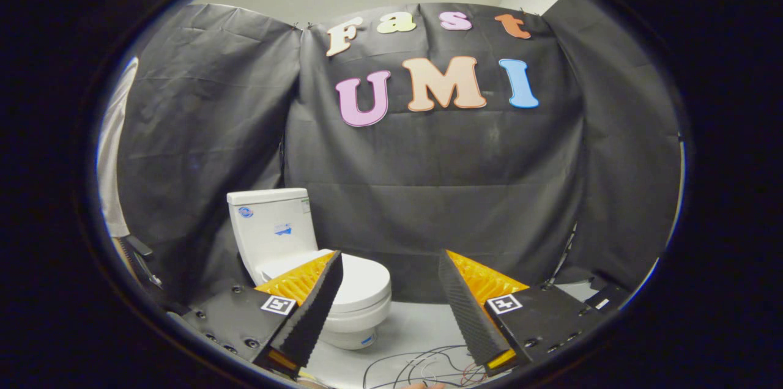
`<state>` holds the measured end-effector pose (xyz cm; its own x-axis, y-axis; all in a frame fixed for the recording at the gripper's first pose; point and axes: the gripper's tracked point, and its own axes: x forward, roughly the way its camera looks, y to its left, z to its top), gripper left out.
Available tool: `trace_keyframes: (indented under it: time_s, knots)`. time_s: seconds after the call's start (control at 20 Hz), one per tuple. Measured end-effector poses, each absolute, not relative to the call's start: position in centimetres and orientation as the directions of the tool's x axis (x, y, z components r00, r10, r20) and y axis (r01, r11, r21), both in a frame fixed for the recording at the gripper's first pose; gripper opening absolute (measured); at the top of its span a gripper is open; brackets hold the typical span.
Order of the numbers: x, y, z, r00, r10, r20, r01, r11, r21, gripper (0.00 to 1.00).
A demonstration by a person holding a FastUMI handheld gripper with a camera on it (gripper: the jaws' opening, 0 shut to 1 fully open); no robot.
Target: Open the toilet lid.
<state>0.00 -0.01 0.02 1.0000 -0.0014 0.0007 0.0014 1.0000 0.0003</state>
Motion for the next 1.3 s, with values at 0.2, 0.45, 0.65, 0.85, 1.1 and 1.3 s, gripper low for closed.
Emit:
trace_keyframes:
  time_s: [0.2, 0.45, 0.65, 0.85, 1.1, 1.3]
  knots:
    - [0.0, 0.0, 0.0, 1.0, -0.003, 0.001, 0.003, 1.0, 0.002, 0.98]
    - [0.0, 0.0, 0.0, 1.0, -0.003, -0.001, 0.003, 1.0, 0.001, 0.98]
    - [0.0, -0.2, 0.3, 1.0, -0.006, 0.005, 0.006, 1.0, -0.001, 0.94]
    - [1.7, 0.0, -1.5, 0.998, -0.006, -0.067, 0.006, 1.0, -0.003, 0.93]
    - [6.2, 0.9, -3.2, 0.99, 0.01, -0.142, -0.014, 1.0, -0.026, 0.93]
    - [9.6, 2.7, -2.4, 0.996, 0.036, -0.082, -0.037, 0.999, -0.017, 0.93]
